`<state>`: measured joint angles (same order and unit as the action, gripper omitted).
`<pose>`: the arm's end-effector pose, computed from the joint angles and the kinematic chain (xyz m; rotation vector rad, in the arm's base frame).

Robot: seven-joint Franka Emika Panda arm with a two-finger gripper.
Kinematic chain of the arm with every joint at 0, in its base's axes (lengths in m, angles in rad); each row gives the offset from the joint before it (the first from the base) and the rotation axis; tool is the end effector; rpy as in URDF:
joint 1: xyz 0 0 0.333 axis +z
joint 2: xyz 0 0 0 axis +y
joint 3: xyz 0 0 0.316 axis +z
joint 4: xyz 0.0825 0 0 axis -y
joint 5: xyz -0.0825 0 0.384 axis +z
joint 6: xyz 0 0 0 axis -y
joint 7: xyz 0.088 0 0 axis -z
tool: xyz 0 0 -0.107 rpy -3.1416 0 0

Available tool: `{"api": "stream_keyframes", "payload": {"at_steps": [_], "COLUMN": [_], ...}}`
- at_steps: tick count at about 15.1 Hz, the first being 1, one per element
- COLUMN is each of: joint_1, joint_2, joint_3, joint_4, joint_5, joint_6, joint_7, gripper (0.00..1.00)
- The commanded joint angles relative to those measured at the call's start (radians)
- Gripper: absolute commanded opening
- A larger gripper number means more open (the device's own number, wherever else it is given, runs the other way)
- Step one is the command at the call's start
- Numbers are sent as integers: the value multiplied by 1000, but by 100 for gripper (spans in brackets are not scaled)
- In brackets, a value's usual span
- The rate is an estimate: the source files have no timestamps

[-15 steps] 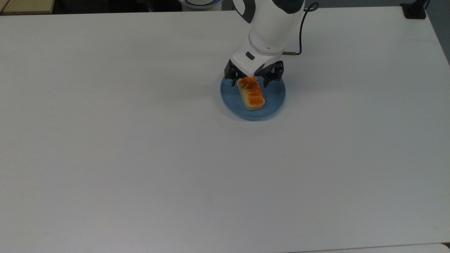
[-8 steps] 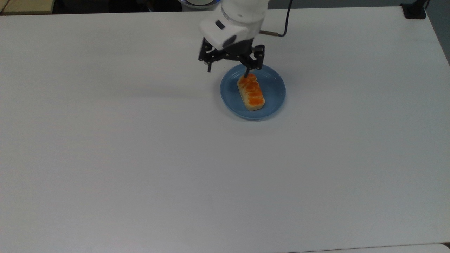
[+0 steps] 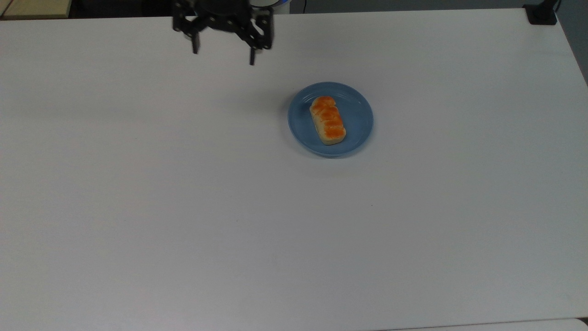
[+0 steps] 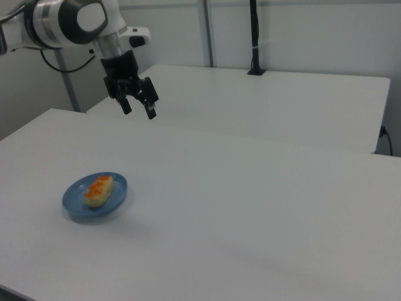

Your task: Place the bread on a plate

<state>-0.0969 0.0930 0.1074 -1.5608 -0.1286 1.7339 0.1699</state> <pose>0.5973 -0.0083 0.5917 3.0206 -0.2186 0.1378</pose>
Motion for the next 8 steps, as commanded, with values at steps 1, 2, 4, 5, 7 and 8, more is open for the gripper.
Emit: {"api": "stream_keyframes", "payload": {"at_steps": [1,2,4,5,7,8], "joint_1": [11,11,11,11,9,12], "joint_2": [-36,-33,-41,-48,-50,-56], "joint_3": [-60,-80,-138,-153,-167,-176], "joint_4": [42,82,113,113,113,113], "joint_5": [15,15,17,15,15,17], "joint_6": [-152,-216,-286,-281,-275,-275], "joint_7": [-154,-199,-279,-282,-280,-271], "gripper": [100,100,100,100,100,100]}}
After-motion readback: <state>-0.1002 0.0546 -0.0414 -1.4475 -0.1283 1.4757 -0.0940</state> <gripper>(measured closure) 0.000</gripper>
